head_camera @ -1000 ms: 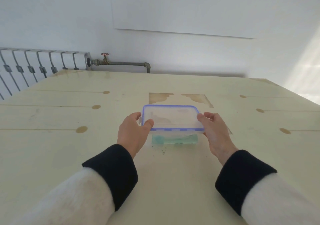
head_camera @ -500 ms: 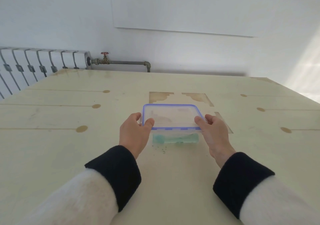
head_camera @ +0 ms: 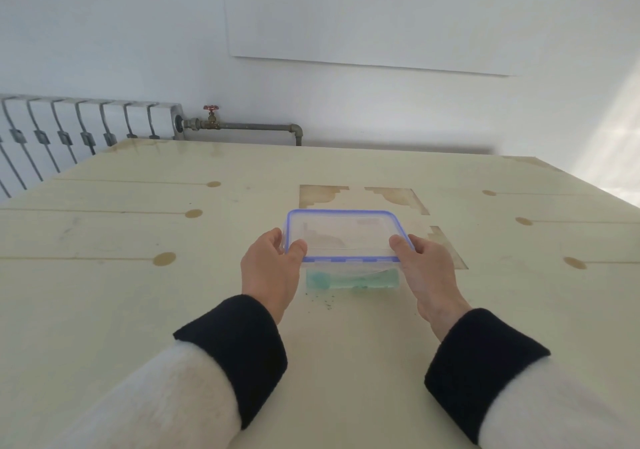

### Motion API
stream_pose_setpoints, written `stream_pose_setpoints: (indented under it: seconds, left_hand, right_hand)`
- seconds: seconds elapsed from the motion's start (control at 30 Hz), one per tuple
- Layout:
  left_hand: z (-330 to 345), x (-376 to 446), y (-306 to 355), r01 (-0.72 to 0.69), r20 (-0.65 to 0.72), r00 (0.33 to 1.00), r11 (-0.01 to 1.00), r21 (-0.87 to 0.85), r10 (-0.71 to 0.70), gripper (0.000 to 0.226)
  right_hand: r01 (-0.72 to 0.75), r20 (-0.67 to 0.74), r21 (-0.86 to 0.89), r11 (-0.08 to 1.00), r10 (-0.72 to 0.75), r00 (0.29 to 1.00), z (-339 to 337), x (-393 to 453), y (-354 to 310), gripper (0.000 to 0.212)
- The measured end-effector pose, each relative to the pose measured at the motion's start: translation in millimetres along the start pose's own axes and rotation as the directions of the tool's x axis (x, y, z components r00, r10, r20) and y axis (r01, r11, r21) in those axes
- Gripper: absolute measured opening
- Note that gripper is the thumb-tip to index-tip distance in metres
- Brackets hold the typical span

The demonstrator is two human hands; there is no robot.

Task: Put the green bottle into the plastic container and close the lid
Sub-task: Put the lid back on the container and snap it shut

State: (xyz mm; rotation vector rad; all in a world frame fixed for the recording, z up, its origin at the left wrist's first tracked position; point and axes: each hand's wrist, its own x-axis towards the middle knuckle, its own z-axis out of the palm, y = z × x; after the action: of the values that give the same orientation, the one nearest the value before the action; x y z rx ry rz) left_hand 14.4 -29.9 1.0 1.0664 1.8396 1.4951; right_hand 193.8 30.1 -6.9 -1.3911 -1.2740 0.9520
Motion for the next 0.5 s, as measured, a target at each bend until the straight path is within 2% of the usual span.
stream_pose_setpoints:
  seconds: [0.2, 0.4, 0.5]
  left_hand:
    - [1.8, 0.0, -1.3, 0.012, 0.023, 1.0, 1.0, -0.024, -0.012, 0.036]
    - [4.5, 0.9, -3.7, 0.027, 0.041, 0.999, 0.998, -0.061, -0.025, 0.021]
    - [5.5, -0.1, -4.4, 0.016, 0.036, 0.999, 0.998, -0.057, -0.014, 0.007]
  right_hand:
    - [0.023, 0.005, 0.033, 0.999, -0.023, 1.0, 2.0, -2.7, -0.1, 0.01]
    - [0.007, 0.018, 0.049, 0.999, -0.008, 1.0, 0.0, -3.7, -1.6, 0.008]
    - [0.002, 0.012, 0.048, 0.999, -0.003, 1.0, 1.3, -3.8, -1.0, 0.02]
